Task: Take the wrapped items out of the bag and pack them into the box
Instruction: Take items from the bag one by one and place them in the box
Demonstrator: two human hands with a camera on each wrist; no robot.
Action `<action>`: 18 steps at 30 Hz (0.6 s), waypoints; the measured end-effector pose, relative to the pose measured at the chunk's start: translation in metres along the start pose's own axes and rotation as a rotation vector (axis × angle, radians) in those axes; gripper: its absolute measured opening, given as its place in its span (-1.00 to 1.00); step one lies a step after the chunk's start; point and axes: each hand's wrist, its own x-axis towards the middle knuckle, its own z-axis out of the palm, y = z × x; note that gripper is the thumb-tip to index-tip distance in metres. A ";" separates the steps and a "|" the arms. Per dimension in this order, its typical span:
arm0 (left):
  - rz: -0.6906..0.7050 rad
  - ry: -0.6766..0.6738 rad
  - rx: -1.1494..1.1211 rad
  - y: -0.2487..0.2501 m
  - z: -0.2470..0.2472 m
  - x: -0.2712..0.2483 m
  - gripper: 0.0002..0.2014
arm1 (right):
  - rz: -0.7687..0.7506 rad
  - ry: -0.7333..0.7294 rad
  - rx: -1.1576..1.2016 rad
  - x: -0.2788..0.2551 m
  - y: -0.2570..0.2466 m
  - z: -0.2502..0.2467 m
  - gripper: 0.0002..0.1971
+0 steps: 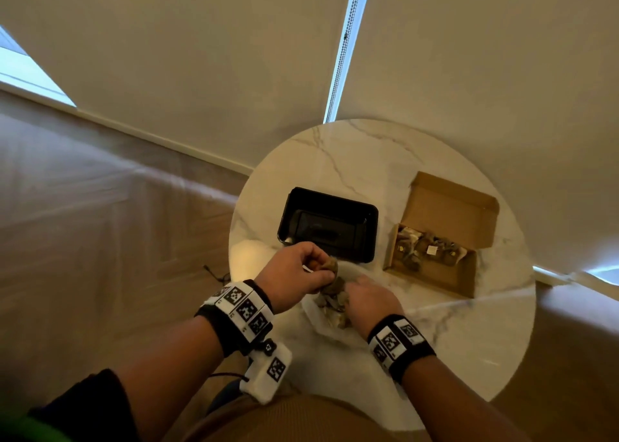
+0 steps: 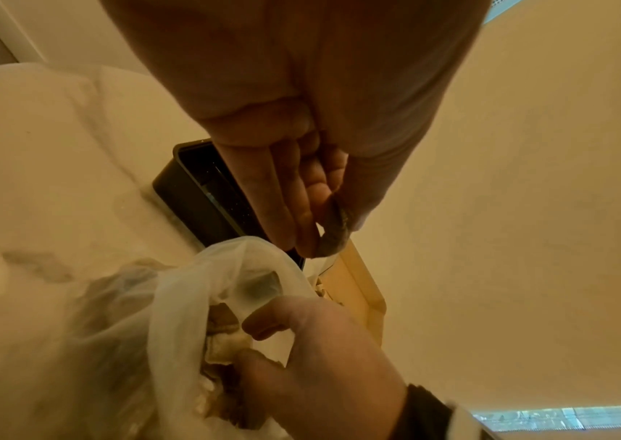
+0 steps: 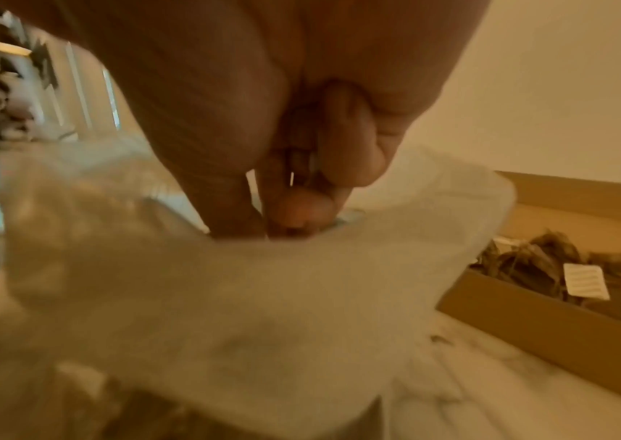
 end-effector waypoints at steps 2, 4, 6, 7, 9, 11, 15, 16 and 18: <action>0.013 -0.005 0.041 -0.005 -0.001 -0.004 -0.82 | 0.010 -0.040 -0.099 0.008 -0.004 0.009 -0.75; 0.023 -0.006 0.085 -0.008 -0.002 -0.007 -0.81 | 0.040 -0.075 -0.114 0.012 -0.008 0.017 -0.75; 0.034 -0.007 0.112 -0.010 -0.003 -0.009 -0.81 | 0.063 -0.082 -0.101 0.015 -0.012 0.023 -0.75; 0.037 -0.007 0.114 -0.010 -0.004 -0.009 -0.81 | 0.071 -0.077 -0.098 0.016 -0.013 0.025 -0.74; 0.037 -0.008 0.112 -0.009 -0.006 -0.011 -0.82 | 0.103 -0.063 -0.073 0.018 -0.014 0.029 -0.73; 0.039 -0.004 0.120 -0.009 -0.008 -0.012 -0.82 | 0.153 -0.024 0.015 0.019 -0.015 0.030 -0.70; 0.038 0.001 0.102 -0.008 -0.011 -0.014 -0.83 | 0.215 0.029 0.145 0.026 -0.015 0.031 -0.65; 0.035 0.001 0.100 -0.008 -0.012 -0.014 -0.83 | 0.207 0.021 0.137 0.028 -0.015 0.032 -0.67; 0.031 -0.001 0.117 -0.008 -0.013 -0.016 -0.83 | 0.177 0.004 0.095 0.031 -0.014 0.031 -0.71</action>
